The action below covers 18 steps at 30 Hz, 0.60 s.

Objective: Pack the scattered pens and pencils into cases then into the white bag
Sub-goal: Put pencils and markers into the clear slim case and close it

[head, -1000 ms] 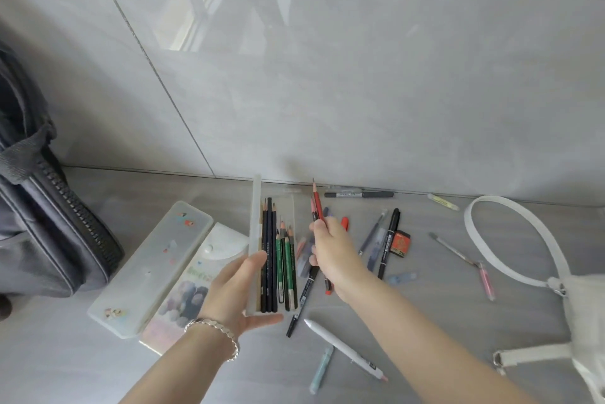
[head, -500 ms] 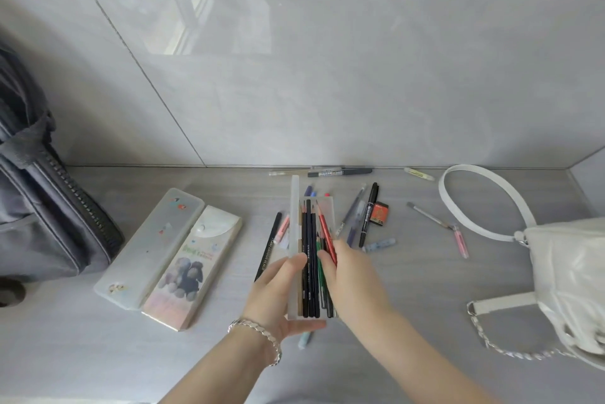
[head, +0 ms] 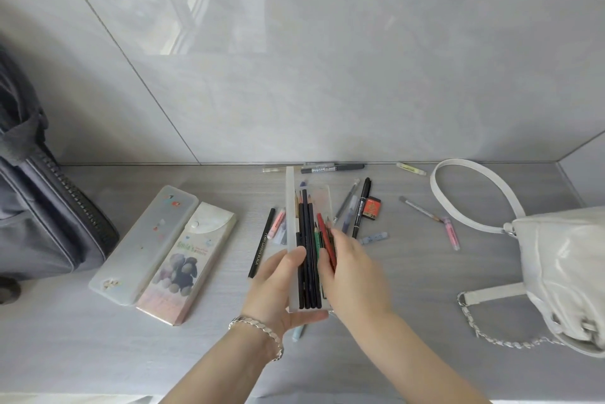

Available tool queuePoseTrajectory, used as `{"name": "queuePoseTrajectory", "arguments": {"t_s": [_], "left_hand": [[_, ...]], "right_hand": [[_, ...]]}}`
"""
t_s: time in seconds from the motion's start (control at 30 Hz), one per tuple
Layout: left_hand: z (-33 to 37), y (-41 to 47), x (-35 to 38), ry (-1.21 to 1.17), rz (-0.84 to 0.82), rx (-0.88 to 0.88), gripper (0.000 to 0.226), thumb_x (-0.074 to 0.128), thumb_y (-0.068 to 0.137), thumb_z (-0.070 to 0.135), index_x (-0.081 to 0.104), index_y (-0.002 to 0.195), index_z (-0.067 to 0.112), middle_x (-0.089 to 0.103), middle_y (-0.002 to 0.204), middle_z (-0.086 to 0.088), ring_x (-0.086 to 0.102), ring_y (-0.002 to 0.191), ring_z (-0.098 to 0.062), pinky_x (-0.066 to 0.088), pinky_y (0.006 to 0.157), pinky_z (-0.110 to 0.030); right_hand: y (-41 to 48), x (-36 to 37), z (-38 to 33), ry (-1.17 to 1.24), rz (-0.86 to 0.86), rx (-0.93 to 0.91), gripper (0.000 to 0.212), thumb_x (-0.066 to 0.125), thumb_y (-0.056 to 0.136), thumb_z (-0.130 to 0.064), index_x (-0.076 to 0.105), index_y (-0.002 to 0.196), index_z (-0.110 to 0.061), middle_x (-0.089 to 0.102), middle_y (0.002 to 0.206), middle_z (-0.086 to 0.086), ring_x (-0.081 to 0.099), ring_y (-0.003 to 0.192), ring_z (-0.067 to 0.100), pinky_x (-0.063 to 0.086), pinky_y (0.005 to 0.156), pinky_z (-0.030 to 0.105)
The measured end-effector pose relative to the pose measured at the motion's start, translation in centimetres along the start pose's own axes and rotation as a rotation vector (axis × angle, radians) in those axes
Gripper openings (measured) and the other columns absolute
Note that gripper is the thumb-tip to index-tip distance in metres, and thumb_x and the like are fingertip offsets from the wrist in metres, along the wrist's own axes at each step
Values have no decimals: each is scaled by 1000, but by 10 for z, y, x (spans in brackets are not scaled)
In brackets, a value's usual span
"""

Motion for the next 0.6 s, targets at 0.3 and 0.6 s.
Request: {"name": "queuePoseTrajectory", "arguments": {"t_s": [0.3,0.6], "left_hand": [[4,-1,0,29,-22,18,42,66,79,32,60,118,17,52,127,3,52,114,-16,57,69,-56],[6,-7,3,80,-41,54,33,75,63,35,64,93,25,55,114,2,58,100,-12,57,68,-55]], "right_hand": [[1,6,14,218,93,-71,39,57,89,-23,51,128,-27,42,102,-4,49,87,10,36,65,7],[2,14,5,392,56,-52,39,62,86,-26,52,123,-29,31,132,-1,31,127,11,28,104,18]]}}
Point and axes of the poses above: each hand's wrist, its own y-axis towards the middle knuckle, its own x-axis out of the palm, z = x × y, the point moved 2 cm from there along y, towards the middle knuckle
